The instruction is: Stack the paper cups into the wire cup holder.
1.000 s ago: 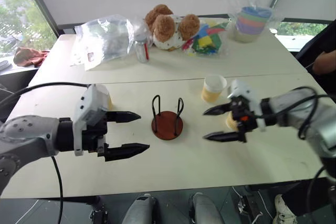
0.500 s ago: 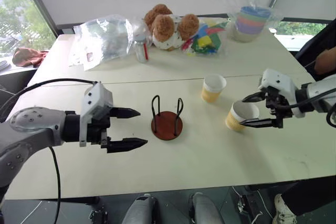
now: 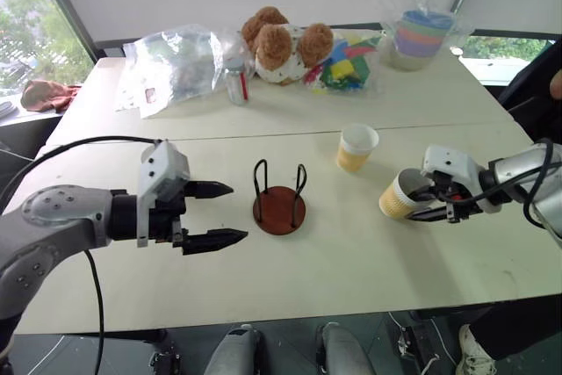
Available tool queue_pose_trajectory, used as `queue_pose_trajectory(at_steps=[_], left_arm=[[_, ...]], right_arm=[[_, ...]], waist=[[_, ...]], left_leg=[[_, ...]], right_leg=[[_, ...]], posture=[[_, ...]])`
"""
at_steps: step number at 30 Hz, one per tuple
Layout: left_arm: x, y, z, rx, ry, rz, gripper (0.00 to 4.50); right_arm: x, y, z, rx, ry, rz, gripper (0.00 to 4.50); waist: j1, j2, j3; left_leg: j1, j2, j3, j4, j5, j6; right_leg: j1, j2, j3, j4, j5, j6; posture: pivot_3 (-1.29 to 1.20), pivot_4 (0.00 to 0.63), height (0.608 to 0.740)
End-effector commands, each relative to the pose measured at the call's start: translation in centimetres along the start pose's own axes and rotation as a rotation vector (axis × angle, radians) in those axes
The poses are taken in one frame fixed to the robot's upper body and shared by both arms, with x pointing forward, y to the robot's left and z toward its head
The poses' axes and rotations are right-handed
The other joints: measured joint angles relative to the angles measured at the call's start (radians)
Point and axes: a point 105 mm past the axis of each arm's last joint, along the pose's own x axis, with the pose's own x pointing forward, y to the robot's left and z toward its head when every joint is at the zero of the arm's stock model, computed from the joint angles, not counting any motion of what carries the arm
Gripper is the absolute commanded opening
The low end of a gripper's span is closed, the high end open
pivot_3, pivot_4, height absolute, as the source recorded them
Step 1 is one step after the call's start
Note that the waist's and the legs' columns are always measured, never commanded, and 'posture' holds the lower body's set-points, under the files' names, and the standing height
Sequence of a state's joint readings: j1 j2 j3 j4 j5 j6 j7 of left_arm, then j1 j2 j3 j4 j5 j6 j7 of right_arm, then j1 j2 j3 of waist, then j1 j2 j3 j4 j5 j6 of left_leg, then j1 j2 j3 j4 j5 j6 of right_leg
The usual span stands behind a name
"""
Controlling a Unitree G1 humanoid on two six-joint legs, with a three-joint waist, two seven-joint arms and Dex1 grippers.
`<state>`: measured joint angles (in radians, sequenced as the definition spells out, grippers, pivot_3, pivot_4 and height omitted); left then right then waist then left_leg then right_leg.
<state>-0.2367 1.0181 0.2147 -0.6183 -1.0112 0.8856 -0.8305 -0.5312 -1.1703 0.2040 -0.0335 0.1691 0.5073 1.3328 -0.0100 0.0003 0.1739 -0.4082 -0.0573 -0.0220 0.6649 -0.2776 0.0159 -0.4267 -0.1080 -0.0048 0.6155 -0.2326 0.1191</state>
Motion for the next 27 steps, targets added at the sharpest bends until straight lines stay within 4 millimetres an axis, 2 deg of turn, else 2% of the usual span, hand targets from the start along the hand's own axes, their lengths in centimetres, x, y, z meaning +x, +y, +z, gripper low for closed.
queue_pose_trajectory(at_steps=[1,4,6,8,10,13,14,16,18,23,27], left_arm=[[-0.4,-0.1,0.7,0.049,-0.007,0.022,4.5],[-0.6,0.1,0.5,0.048,0.004,0.034,4.5],[-1.1,0.5,0.1,0.043,0.032,0.053,4.5],[-1.7,1.0,-0.5,0.033,0.067,0.074,4.5],[-2.5,1.5,-1.0,0.022,0.099,0.101,4.5],[-3.6,2.2,-1.4,0.017,0.123,0.136,4.5],[-3.7,2.3,-1.5,0.017,0.128,0.142,4.5],[-3.8,2.4,-1.6,0.019,0.131,0.144,4.5],[-3.6,2.3,-1.6,0.027,0.125,0.145,4.5],[-3.0,1.6,-1.5,0.028,0.1,0.144,4.5],[-2.7,1.4,-1.5,0.028,0.091,0.152,4.5]], right_arm=[[-0.6,-0.6,1.0,-0.056,-0.016,-0.027,0.05],[-0.8,-1.0,1.6,-0.096,-0.023,-0.041,0.05],[-1.4,-2.0,3.1,-0.161,-0.05,-0.079,0.05],[-2.6,-2.6,5.9,-0.233,-0.112,-0.085,0.05],[-4.4,-3.3,9.9,-0.334,-0.196,-0.09,0.05],[-6.9,-3.0,15.2,-0.503,-0.3,-0.028,0.05],[-7.4,-2.7,16.5,-0.559,-0.325,-0.003,0.05],[-7.7,-2.4,17.9,-0.621,-0.349,0.023,0.05],[-7.2,-0.7,20.0,-0.719,-0.402,0.125,0.05],[-5.4,1.4,21.0,-0.812,-0.416,0.291,0.05],[-3.9,1.4,21.6,-0.84,-0.414,0.332,0.05]], waist=[[0.0,0.0,0.0],[0.0,0.0,0.0],[0.0,0.0,0.0],[-0.006,0.002,0.001],[-0.013,0.005,0.003],[-0.009,0.007,0.004],[-0.008,0.007,0.004],[0.002,0.005,0.003],[0.003,0.002,0.003],[-0.002,0.002,0.004],[-0.004,0.002,0.004]], left_leg=[[0.0,0.0,0.0,0.0,0.0,0.0],[0.0,0.0,0.0,0.0,0.0,0.0],[0.0,0.0,0.0,0.0,0.0,0.0],[0.0,0.0,0.0,0.0,0.0,0.0],[0.0,0.0,0.001,0.0,0.0,0.0],[0.001,0.002,0.002,-0.001,0.0,0.0],[0.0,0.002,0.002,-0.002,0.0,0.0],[0.0,0.003,0.0,-0.002,0.001,-0.002],[0.0,0.003,-0.003,-0.002,0.002,-0.004],[-0.001,-0.001,-0.001,-0.001,0.001,-0.003],[-0.001,0.0,-0.001,-0.002,0.001,-0.003]], right_leg=[[0.0,0.0,0.0,0.0,0.0,0.0],[0.0,0.0,0.0,0.0,0.0,0.0],[0.0,0.001,0.0,0.0,0.0,0.0],[0.0,0.002,0.0,0.001,0.0,0.0],[-0.001,0.003,0.001,0.002,0.0,0.0],[-0.003,0.005,0.001,0.003,0.0,0.0],[-0.003,0.005,0.001,0.003,0.0,0.0],[-0.003,0.006,0.0,0.002,0.0,-0.001],[0.0,0.005,0.0,0.0,0.0,-0.001],[-0.001,-0.001,0.001,-0.001,0.0,0.0],[-0.003,-0.001,0.001,0.0,0.0,-0.001]], posture=[[0.0,0.15,0.74],[0.0,0.15,0.74],[0.0,0.15,0.74],[0.0,0.15,0.74],[0.0,0.15,0.74],[0.0,0.15,0.74],[0.0,0.15,0.74],[0.0,0.15,0.74],[0.0,0.15,0.74],[0.0,0.15,0.74],[0.0,0.15,0.74]])
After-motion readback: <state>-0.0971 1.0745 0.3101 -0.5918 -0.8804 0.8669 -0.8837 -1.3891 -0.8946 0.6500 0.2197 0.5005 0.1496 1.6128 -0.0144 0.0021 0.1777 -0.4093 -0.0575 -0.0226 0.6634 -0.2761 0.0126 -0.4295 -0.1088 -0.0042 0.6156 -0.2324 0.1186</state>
